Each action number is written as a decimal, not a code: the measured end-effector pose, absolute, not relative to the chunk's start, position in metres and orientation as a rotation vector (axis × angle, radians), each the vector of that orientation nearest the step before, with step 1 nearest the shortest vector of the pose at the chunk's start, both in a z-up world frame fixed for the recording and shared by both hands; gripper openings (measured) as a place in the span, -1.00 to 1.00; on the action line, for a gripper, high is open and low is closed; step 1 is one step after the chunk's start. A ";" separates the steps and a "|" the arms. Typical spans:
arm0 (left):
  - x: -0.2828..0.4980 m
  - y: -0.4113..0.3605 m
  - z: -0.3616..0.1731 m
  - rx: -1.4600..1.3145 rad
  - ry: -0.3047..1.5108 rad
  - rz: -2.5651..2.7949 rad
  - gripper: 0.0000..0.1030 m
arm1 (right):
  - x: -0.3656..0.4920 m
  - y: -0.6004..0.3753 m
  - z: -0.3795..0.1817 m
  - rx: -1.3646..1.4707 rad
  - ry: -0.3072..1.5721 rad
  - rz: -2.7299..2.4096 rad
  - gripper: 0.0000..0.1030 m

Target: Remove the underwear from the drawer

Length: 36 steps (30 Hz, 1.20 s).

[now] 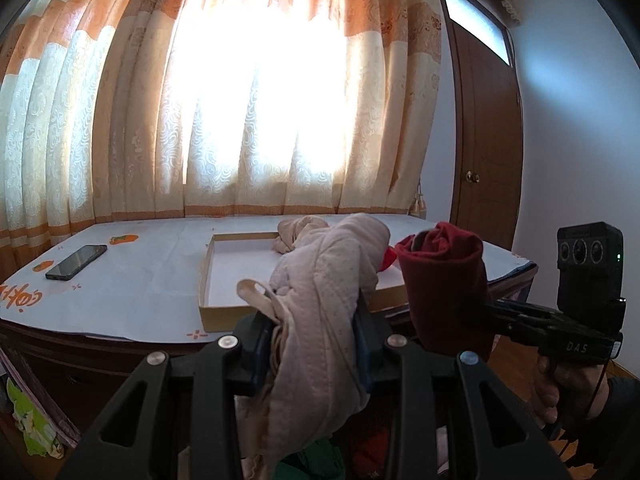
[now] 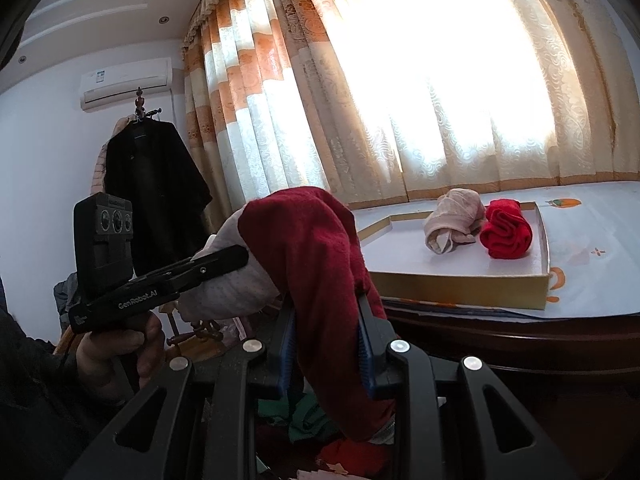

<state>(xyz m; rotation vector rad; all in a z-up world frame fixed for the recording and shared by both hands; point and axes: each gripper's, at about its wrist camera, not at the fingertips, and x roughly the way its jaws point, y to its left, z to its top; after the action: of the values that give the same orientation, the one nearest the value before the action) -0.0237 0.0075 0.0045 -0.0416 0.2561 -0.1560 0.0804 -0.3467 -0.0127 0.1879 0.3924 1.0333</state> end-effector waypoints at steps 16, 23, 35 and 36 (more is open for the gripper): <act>-0.015 0.006 0.015 -0.041 0.251 -0.170 -0.36 | 0.084 -0.330 0.002 0.188 0.406 1.053 -0.44; -0.005 0.009 0.027 -0.045 0.241 -0.169 -0.36 | 0.096 -0.325 0.013 0.220 0.420 1.047 -0.44; 0.015 0.011 0.048 -0.012 0.217 -0.153 -0.36 | 0.126 -0.321 0.027 0.324 0.476 1.031 -0.44; 0.016 0.011 0.050 -0.007 0.216 -0.152 -0.36 | 0.128 -0.320 0.028 0.326 0.479 1.024 -0.44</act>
<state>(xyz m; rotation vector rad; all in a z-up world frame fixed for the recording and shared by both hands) 0.0160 0.0110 0.0496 -0.0070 0.2158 -0.1523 0.1282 -0.3203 0.0279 0.3262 0.4792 1.0245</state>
